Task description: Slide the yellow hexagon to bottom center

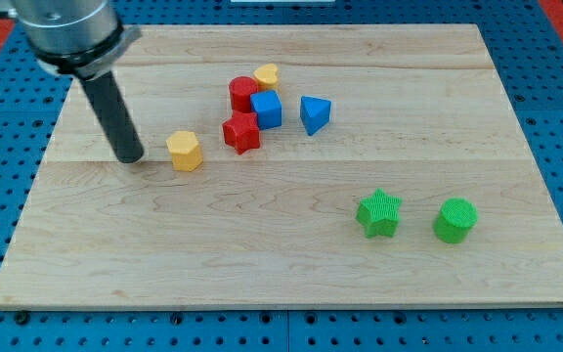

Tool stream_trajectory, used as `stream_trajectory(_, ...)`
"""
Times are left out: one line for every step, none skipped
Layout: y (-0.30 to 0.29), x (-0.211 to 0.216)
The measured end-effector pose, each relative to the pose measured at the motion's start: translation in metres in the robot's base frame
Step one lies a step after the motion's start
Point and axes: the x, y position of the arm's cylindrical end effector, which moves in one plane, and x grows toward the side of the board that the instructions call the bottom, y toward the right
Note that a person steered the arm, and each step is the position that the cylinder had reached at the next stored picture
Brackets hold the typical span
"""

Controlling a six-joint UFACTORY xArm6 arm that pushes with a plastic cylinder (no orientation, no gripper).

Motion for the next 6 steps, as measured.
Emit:
stream_trajectory(0.0, -0.016)
stream_trajectory(0.043, -0.011)
stream_trajectory(0.078, 0.02)
stream_trajectory(0.088, -0.017)
stream_trajectory(0.124, 0.028)
stream_trajectory(0.124, 0.049)
